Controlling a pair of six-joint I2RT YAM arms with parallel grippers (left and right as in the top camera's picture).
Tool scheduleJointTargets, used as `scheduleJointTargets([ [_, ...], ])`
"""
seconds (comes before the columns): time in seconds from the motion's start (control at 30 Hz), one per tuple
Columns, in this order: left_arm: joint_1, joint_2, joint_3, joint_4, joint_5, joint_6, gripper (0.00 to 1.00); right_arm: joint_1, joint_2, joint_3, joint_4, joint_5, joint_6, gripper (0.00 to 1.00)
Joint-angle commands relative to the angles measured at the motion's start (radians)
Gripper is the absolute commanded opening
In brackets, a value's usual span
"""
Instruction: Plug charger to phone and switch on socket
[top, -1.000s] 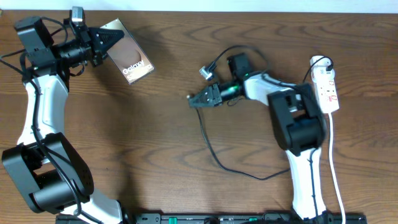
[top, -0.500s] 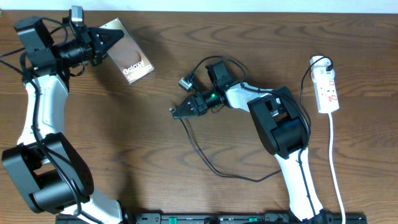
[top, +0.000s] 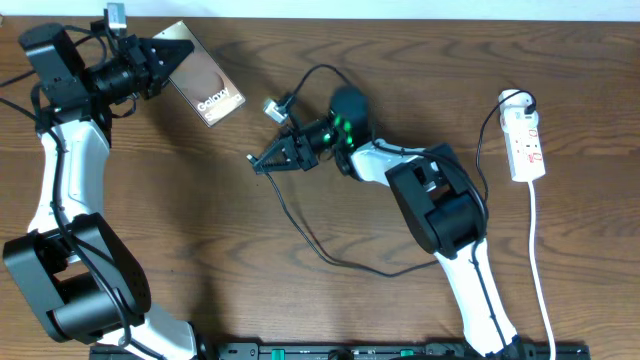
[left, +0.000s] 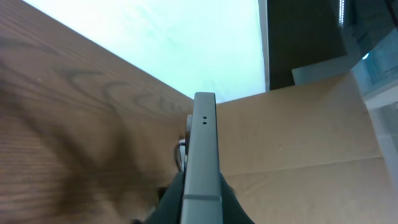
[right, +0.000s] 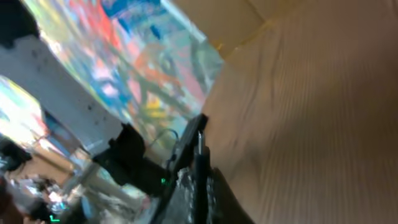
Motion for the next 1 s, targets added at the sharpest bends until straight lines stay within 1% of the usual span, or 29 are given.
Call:
scheduleJointTargets([
  [0.0,0.004,-0.011,0.011,0.012,0.01,-0.021,0.07,-0.001,-0.018,0.01,0.223,0.018,0.337,0.01],
  [0.03,0.004,-0.011,0.011,0.012,0.013,-0.021,0.07,-0.003,-0.018,0.01,0.269,0.025,0.376,0.01],
  [0.1,0.004,-0.011,0.011,0.012,0.019,-0.024,0.08,-0.008,-0.018,0.01,0.299,0.035,0.418,0.01],
  [0.27,0.002,-0.011,0.011,0.013,0.045,-0.024,0.07,-0.012,-0.018,0.01,0.269,0.034,0.429,0.01],
  [0.43,-0.005,-0.011,0.011,0.067,0.128,-0.018,0.07,-0.012,-0.018,0.011,0.27,0.05,0.428,0.01],
  [0.67,-0.011,-0.011,0.011,0.068,0.123,-0.014,0.07,-0.012,-0.018,0.012,0.274,0.056,0.428,0.01],
  [0.97,-0.011,-0.011,0.011,0.068,0.123,0.028,0.07,-0.018,-0.018,0.035,0.278,0.064,0.439,0.01],
])
